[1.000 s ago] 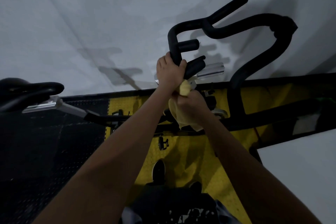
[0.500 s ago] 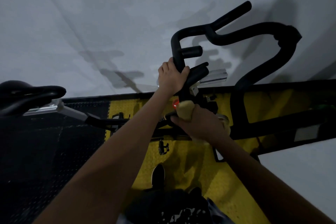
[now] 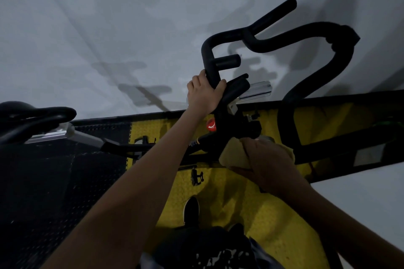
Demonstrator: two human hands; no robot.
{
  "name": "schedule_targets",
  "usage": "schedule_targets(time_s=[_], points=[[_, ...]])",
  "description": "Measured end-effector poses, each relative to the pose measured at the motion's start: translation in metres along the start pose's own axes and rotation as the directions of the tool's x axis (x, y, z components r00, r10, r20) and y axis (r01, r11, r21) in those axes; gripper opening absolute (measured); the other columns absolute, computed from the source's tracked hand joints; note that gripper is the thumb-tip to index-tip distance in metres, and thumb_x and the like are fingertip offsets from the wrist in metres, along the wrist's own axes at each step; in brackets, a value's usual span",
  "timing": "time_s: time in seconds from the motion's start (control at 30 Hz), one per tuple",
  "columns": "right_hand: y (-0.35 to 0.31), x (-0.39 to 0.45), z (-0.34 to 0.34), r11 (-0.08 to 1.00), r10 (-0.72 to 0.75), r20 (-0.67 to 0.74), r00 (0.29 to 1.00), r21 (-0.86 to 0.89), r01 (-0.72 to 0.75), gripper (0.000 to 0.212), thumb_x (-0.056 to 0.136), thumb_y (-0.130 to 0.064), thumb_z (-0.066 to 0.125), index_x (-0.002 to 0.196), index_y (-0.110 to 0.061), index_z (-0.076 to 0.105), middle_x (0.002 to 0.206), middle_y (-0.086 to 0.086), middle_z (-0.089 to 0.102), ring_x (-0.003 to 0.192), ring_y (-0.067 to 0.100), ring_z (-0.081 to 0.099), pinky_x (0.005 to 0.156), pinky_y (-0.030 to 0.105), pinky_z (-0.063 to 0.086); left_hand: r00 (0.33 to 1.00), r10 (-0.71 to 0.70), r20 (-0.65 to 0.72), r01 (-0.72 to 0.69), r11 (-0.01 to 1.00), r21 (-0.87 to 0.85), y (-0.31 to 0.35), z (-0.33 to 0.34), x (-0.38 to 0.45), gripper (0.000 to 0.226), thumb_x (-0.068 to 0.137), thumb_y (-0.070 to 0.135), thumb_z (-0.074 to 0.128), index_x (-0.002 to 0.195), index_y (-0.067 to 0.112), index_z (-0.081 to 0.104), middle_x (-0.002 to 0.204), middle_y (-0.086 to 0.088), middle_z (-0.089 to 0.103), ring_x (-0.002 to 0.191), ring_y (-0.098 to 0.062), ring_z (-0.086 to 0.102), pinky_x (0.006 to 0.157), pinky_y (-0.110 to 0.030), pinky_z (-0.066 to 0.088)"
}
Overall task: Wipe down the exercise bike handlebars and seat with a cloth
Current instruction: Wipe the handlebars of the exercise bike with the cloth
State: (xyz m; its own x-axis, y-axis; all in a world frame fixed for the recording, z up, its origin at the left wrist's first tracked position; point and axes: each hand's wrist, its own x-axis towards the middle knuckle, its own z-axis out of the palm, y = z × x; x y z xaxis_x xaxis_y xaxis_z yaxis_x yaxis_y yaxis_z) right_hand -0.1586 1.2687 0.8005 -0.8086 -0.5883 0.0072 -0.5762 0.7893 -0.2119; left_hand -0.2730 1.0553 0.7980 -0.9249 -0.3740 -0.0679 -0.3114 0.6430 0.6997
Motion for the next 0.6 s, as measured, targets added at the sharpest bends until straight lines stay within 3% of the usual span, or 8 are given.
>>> schedule_targets(time_s=[0.07, 0.17, 0.27, 0.33, 0.4, 0.47, 0.6], points=[[-0.003, 0.003, -0.005, 0.998, 0.042, 0.065, 0.997, 0.037, -0.045, 0.08, 0.082, -0.084, 0.039, 0.129, -0.022, 0.057, 0.109, -0.004, 0.07, 0.095, 0.016, 0.067, 0.075, 0.033, 0.052, 1.0, 0.002, 0.016, -0.002, 0.999, 0.035, -0.003, -0.001, 0.004, 0.074, 0.095, 0.055, 0.048, 0.153, 0.013, 0.026, 0.146, -0.009, 0.038, 0.138, -0.031, 0.029, 0.112, -0.041, 0.023], [-0.033, 0.027, 0.001, 0.959, 0.22, 0.141, 0.965, 0.151, -0.241, 0.074, 0.083, -0.083, 0.047, 0.126, -0.022, 0.049, 0.099, -0.008, 0.062, 0.096, 0.016, 0.066, 0.069, 0.03, 0.043, 0.999, 0.016, 0.052, -0.02, 0.997, 0.077, -0.007, -0.001, 0.011, 0.076, 0.094, 0.057, 0.047, 0.152, 0.013, 0.026, 0.146, -0.01, 0.038, 0.137, -0.031, 0.03, 0.111, -0.041, 0.024], [-0.053, 0.064, 0.016, 0.75, 0.463, 0.096, 0.881, 0.488, -0.447, 0.072, 0.087, -0.072, 0.057, 0.127, -0.012, 0.049, 0.1, -0.002, 0.063, 0.097, 0.02, 0.068, 0.067, 0.026, 0.043, 0.996, 0.018, 0.086, -0.029, 0.992, 0.126, -0.008, -0.002, 0.014, 0.085, 0.085, 0.067, 0.039, 0.15, 0.013, 0.029, 0.145, -0.009, 0.04, 0.134, -0.031, 0.032, 0.109, -0.042, 0.026], [-0.06, 0.085, 0.023, 0.587, 0.546, 0.029, 0.837, 0.7, -0.407, 0.069, 0.089, -0.058, 0.067, 0.131, -0.007, 0.048, 0.104, 0.002, 0.068, 0.095, 0.022, 0.07, 0.062, 0.018, 0.043, 0.995, 0.007, 0.095, -0.022, 0.987, 0.158, -0.006, -0.005, 0.016, 0.093, 0.076, 0.074, 0.031, 0.148, 0.014, 0.033, 0.142, -0.007, 0.042, 0.131, -0.03, 0.034, 0.106, -0.041, 0.028], [-0.064, 0.093, 0.023, 0.543, 0.55, -0.012, 0.835, 0.765, -0.346, 0.067, 0.089, -0.054, 0.07, 0.132, -0.009, 0.047, 0.105, 0.002, 0.069, 0.094, 0.022, 0.071, 0.063, 0.017, 0.045, 0.994, -0.002, 0.108, -0.02, 0.98, 0.199, -0.008, -0.006, 0.019, 0.1, 0.07, 0.079, 0.025, 0.146, 0.015, 0.036, 0.14, -0.006, 0.044, 0.129, -0.03, 0.035, 0.104, -0.04, 0.029], [-0.065, 0.081, 0.015, 0.611, 0.506, 0.015, 0.862, 0.699, -0.371, 0.07, 0.09, -0.059, 0.064, 0.139, -0.014, 0.042, 0.116, 0.001, 0.067, 0.1, 0.022, 0.069, 0.073, 0.028, 0.05, 0.99, -0.003, 0.144, -0.032, 0.97, 0.239, -0.009, -0.008, 0.021, 0.098, 0.069, 0.081, 0.023, 0.143, 0.018, 0.039, 0.136, -0.006, 0.045, 0.127, -0.03, 0.036, 0.1, -0.038, 0.028], [-0.05, 0.029, 0.009, 0.913, 0.316, 0.022, 0.949, 0.267, -0.31, 0.077, 0.092, -0.065, 0.054, 0.151, -0.02, 0.031, 0.137, -0.003, 0.058, 0.121, 0.019, 0.061, 0.092, 0.037, 0.049, 0.987, -0.005, 0.158, -0.032, 0.972, 0.232, -0.01, -0.01, 0.022, 0.088, 0.077, 0.077, 0.032, 0.14, 0.017, 0.04, 0.134, -0.006, 0.045, 0.127, -0.029, 0.036, 0.101, -0.039, 0.028]])
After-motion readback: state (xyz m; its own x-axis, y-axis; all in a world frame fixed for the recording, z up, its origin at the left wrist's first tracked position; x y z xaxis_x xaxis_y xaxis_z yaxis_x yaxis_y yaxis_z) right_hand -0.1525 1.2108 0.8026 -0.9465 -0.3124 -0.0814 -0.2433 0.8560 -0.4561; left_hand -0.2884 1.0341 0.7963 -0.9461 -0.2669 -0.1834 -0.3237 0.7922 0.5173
